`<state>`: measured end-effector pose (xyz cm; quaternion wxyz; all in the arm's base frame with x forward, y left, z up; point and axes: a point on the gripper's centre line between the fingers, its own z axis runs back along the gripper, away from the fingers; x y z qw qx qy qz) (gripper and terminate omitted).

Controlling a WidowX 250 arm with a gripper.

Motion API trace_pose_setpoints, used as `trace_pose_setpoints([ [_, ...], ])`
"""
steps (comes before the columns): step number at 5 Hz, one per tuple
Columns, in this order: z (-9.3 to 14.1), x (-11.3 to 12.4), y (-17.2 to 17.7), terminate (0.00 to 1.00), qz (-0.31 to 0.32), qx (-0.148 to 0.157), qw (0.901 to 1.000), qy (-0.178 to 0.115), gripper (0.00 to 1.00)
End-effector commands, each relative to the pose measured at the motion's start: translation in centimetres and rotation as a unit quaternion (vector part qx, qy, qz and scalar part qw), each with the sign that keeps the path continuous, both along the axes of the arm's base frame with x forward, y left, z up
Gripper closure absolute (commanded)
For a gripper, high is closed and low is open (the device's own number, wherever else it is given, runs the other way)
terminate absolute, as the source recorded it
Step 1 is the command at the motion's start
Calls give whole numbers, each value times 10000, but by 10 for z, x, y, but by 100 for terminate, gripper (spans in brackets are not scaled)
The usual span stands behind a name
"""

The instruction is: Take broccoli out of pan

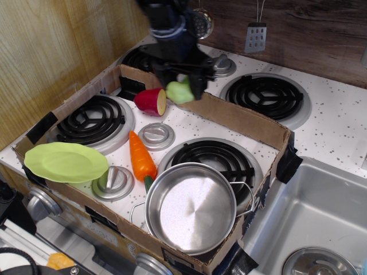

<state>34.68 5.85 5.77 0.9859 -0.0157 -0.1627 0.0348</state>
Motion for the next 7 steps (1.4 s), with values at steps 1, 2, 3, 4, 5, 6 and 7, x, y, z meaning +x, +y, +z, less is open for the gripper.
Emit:
trace_pose_setpoints([
  [1,-7,21,-29,0,-2,-130,9992,-386,0],
  [2,4,20,-31,0,144,47,9995,-273,0],
  [3,20,14,-33,0,172,190,9994,-217,0],
  [4,46,10,-33,0,207,472,9987,-62,0],
  [5,75,12,-30,0,164,757,9970,50,0],
  [6,96,14,-28,0,129,965,9952,61,0],
  [7,89,-6,-24,100,69,870,9962,-30,0],
])
